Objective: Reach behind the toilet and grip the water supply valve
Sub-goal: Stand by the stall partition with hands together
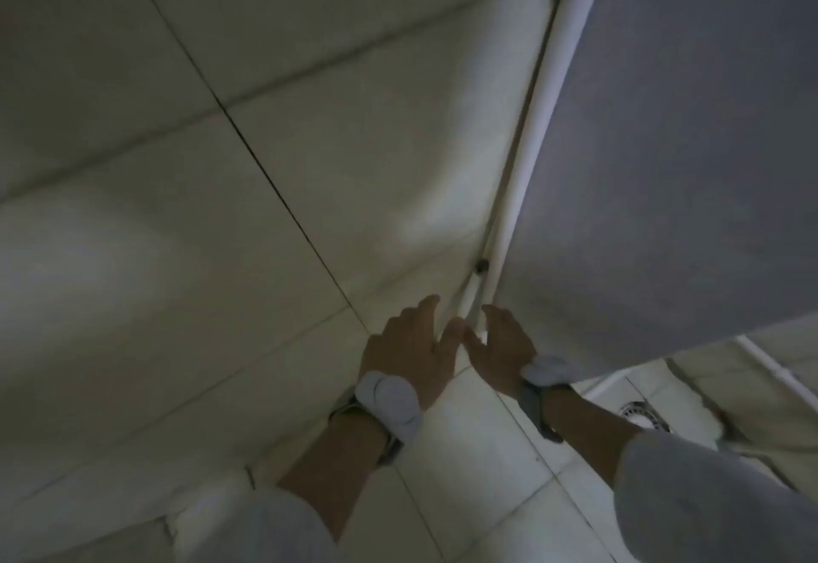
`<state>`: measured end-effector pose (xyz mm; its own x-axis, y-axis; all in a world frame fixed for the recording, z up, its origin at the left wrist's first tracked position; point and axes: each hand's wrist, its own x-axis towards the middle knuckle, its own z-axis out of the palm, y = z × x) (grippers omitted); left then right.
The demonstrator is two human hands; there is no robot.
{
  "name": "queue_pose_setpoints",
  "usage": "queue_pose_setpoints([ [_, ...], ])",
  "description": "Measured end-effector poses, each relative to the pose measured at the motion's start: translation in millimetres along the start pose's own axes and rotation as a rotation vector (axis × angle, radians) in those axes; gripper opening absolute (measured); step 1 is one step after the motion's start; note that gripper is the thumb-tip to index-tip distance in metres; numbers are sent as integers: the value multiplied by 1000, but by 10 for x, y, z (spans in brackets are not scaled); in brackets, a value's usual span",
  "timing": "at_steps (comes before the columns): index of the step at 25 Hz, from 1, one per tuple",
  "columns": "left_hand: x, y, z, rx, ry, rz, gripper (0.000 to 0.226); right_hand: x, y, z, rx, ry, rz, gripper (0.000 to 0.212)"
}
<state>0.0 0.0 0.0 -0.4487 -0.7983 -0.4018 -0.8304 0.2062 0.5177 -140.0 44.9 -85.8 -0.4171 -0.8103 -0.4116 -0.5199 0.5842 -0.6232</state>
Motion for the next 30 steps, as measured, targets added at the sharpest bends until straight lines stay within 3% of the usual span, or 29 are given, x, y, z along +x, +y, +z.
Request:
queue_pose_setpoints([
  [5,269,-250,228,6,-27,4,62,497,76,289,88,-5,188,61],
  [9,363,-453,406,12,-61,0,58,913,146,520,580,-43,406,105],
  [11,396,-520,455,-26,-58,-27,59,1057,194,620,712,-31,399,101],
  [14,380,-585,526,-45,-65,-30,57,1108,123,706,797,52,415,68],
  [16,375,-617,563,-77,-76,-45,57,1163,125,765,673,63,414,50],
  [20,397,-747,600,-219,-42,-125,56,1250,106,729,438,-134,442,27],
  [22,399,-801,600,-262,-44,-179,57,1228,56,704,314,-210,447,31],
  [26,305,-794,628,-335,-91,-254,57,941,81,721,14,-230,281,35],
  [30,193,-694,617,-367,-103,-295,54,584,138,501,19,-252,227,39],
])
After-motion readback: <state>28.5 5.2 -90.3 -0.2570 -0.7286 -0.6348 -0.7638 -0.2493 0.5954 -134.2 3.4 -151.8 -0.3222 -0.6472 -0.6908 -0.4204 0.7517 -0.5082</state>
